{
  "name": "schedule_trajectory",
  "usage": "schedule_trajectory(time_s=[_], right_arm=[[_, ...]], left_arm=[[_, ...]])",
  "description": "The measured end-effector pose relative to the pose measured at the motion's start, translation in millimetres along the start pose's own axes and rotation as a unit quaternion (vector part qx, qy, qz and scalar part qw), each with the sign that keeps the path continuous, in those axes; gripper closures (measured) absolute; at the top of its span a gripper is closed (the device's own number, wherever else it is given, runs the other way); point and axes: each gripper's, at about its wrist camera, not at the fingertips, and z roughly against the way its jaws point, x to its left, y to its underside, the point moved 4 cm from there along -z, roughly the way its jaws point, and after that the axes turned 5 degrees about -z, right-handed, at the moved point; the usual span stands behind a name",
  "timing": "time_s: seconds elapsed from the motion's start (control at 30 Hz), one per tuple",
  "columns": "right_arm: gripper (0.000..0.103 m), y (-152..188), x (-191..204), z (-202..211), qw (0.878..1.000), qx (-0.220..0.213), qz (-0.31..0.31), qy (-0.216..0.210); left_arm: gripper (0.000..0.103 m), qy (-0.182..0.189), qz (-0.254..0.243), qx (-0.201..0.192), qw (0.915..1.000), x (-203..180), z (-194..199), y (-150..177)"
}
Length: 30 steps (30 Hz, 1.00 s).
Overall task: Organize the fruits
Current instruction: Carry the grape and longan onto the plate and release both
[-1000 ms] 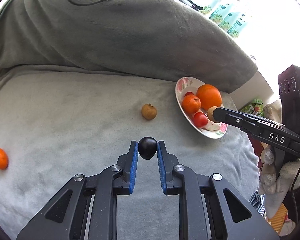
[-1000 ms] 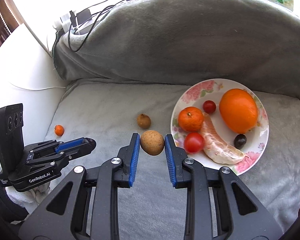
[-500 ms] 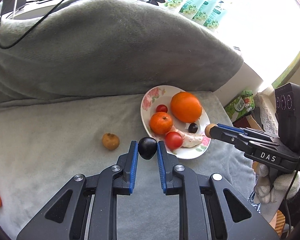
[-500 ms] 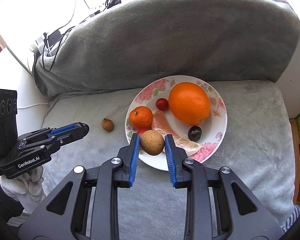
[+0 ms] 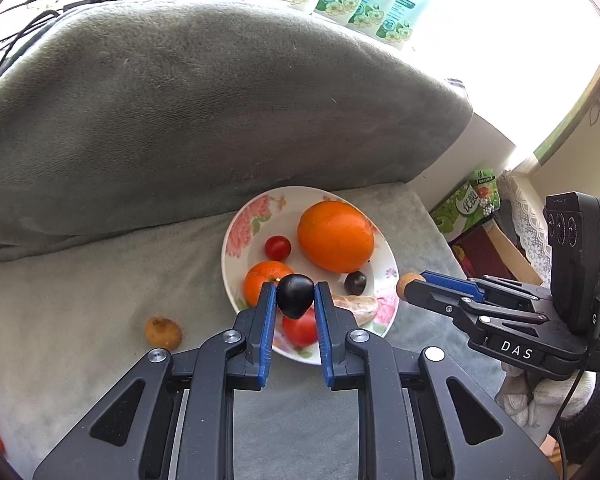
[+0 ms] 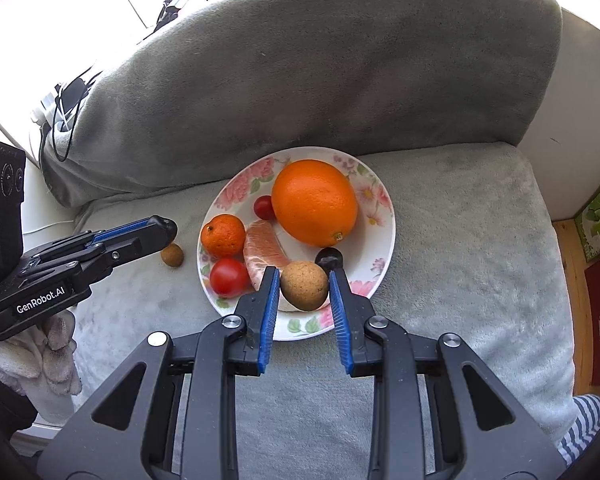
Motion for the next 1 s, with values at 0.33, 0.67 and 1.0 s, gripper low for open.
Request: schedule_trajectory(time_s=[0.33, 0.67, 1.0], right_arm=[[0.076, -5, -6, -11, 1.000, 0.006, 0.002, 0.005], [0.076, -7, -3, -15, 1.000, 0.012, 0.004, 0.009], [0.055, -8, -4, -14, 1.000, 0.009, 0.002, 0.018]], left_arm=[[0.085, 0.008, -0.009, 0.016, 0.9998, -9, -18, -10], [0.085, 0.011, -0.014, 0.021, 0.9996, -10, -23, -16], [0.071, 0.003, -0.016, 0.019, 0.9997, -10, -24, -21]])
